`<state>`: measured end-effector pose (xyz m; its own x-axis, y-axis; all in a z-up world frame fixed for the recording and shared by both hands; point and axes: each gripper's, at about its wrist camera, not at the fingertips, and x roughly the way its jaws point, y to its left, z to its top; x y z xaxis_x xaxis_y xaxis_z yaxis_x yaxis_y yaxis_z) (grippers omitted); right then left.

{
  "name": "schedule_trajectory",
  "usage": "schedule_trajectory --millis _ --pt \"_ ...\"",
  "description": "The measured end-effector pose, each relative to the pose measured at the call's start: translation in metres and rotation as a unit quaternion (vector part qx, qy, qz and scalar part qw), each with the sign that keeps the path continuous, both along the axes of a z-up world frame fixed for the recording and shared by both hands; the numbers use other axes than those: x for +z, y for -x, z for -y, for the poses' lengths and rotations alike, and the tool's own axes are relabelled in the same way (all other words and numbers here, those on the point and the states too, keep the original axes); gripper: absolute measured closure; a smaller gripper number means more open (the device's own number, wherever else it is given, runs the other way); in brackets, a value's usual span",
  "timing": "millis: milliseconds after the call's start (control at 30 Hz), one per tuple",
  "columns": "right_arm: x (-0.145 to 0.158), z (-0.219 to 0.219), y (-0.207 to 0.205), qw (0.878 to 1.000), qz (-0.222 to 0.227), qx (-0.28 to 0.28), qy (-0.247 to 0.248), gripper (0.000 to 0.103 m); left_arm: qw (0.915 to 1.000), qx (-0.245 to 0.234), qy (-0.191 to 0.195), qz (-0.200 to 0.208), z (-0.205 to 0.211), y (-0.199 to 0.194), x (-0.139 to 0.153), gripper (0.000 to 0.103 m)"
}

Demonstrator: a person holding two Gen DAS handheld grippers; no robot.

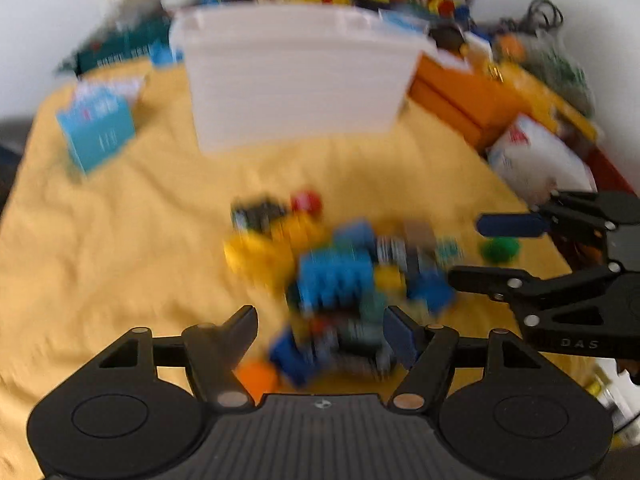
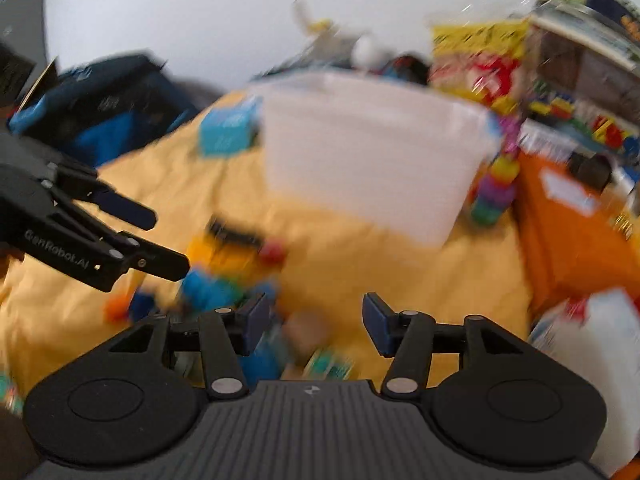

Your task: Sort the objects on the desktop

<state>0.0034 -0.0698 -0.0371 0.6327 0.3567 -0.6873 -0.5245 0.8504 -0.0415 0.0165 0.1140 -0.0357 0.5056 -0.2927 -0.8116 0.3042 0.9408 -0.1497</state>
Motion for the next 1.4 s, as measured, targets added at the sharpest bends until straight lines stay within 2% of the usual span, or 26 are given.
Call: schedule_trajectory --millis 100,300,433,567,700,867,1000,1033,1100,1167,1267,1333,1400 --pt "-0.009 -0.016 0.008 1.000 -0.007 0.029 0.008 0.047 0.9999 -0.005 -0.008 -0.006 -0.004 0.011 -0.009 0.031" --pt "-0.021 -0.059 0.001 0.996 -0.012 0.073 0.056 0.057 0.9984 -0.030 -0.047 0.012 -0.003 0.022 -0.011 0.034" --pt "-0.033 -0.064 -0.002 0.993 0.015 0.070 0.093 0.042 0.9980 -0.045 -0.044 0.008 0.004 0.023 -0.013 0.034" --pt "-0.040 -0.056 -0.013 0.991 0.018 0.026 0.132 0.039 0.9974 -0.054 -0.047 0.009 0.009 0.024 -0.014 0.034" --pt "-0.040 -0.035 -0.025 0.994 -0.007 -0.011 0.112 0.038 0.9973 -0.055 -0.048 0.005 0.014 0.023 -0.016 0.034" --pt "-0.034 -0.031 -0.015 0.996 -0.059 0.044 0.053 0.039 0.9975 -0.053 -0.047 0.003 0.018 0.020 -0.016 0.034" --pt "-0.024 -0.015 -0.017 0.993 -0.104 0.059 -0.009 0.040 0.9976 -0.052 -0.046 0.003 0.020 0.020 -0.016 0.034" --pt "-0.024 -0.012 -0.018 0.992 -0.109 0.056 -0.012 0.043 0.9975 -0.052 -0.048 0.004 0.021 0.020 -0.016 0.034" --pt "-0.025 -0.006 -0.021 0.996 -0.086 0.020 0.003 0.043 0.9975 -0.051 -0.048 0.005 0.022 0.020 -0.015 0.034" --pt "-0.028 -0.002 -0.025 0.996 -0.085 -0.009 0.014 0.041 0.9977 -0.049 -0.046 0.005 0.022 0.019 -0.015 0.034" --pt "-0.031 -0.007 -0.023 0.995 -0.104 0.011 0.001 0.043 0.9978 -0.049 -0.045 0.005 0.023 0.018 -0.015 0.034" --pt "-0.028 -0.014 -0.017 0.993 -0.110 0.047 -0.016 0.043 0.9979 -0.051 -0.040 0.004 0.023 0.018 -0.014 0.034" --pt "-0.021 -0.016 -0.016 0.992 -0.105 0.056 -0.034 0.046 0.9978 -0.053 -0.040 0.006 0.024 0.019 -0.012 0.034"
